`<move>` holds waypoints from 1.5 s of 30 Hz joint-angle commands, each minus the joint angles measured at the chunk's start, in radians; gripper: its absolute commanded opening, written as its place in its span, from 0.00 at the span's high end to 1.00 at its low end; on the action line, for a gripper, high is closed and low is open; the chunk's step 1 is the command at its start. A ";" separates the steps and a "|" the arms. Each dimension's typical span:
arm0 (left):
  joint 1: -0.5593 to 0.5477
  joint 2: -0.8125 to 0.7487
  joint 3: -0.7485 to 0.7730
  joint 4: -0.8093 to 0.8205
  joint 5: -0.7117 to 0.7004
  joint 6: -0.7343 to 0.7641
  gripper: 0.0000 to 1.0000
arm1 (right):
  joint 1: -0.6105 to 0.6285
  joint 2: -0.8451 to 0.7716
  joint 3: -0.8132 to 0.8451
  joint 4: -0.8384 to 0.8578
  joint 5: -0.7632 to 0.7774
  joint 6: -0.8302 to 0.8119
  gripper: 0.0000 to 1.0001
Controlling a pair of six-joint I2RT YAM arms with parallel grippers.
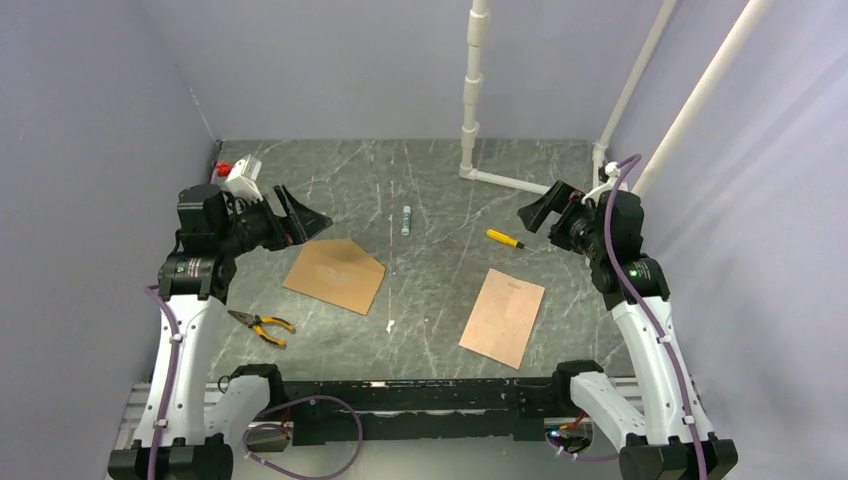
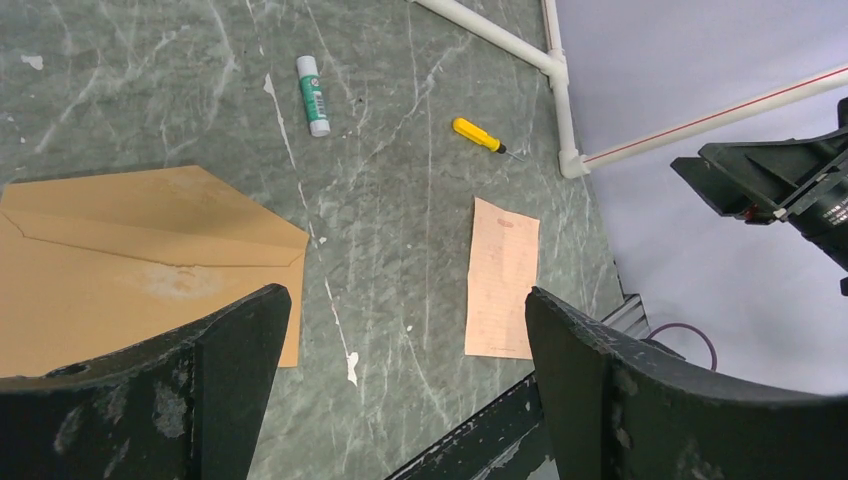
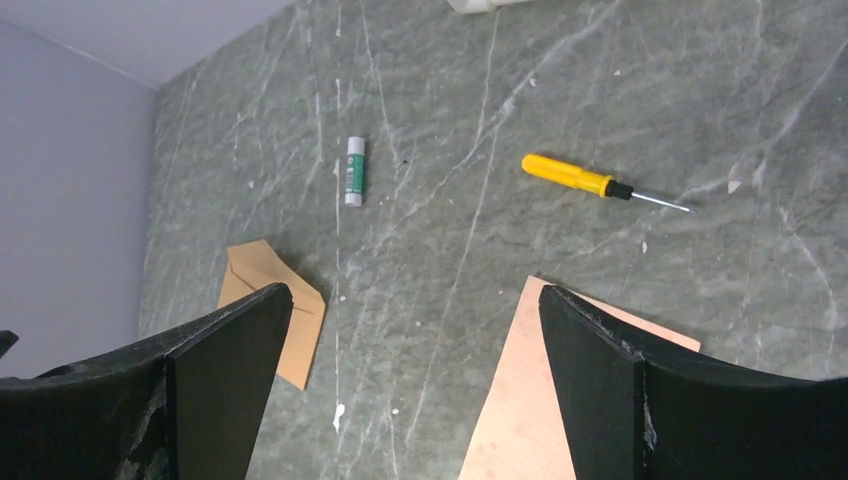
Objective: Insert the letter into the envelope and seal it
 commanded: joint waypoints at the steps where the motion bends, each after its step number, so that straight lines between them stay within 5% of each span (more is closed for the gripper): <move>1: 0.004 -0.008 0.020 0.030 0.036 0.022 0.07 | -0.003 0.014 -0.006 0.010 0.002 0.014 0.00; 14: -0.030 0.017 -0.132 0.208 0.172 -0.138 0.07 | -0.003 0.037 -0.141 0.041 -0.068 0.043 0.01; 24: -0.525 0.266 -0.239 0.334 -0.139 -0.202 0.07 | -0.002 0.105 -0.342 0.080 -0.075 0.085 0.16; 33: -0.920 0.684 -0.040 0.396 -0.331 -0.201 0.08 | -0.002 0.060 -0.457 -0.008 0.275 0.150 0.20; 37: -0.999 0.841 0.119 0.400 -0.346 -0.180 0.15 | -0.003 0.012 -0.533 0.087 0.311 0.171 0.20; 45: -1.018 1.063 0.204 0.644 -0.212 -0.270 0.50 | -0.003 0.081 -0.618 0.234 0.274 0.192 0.29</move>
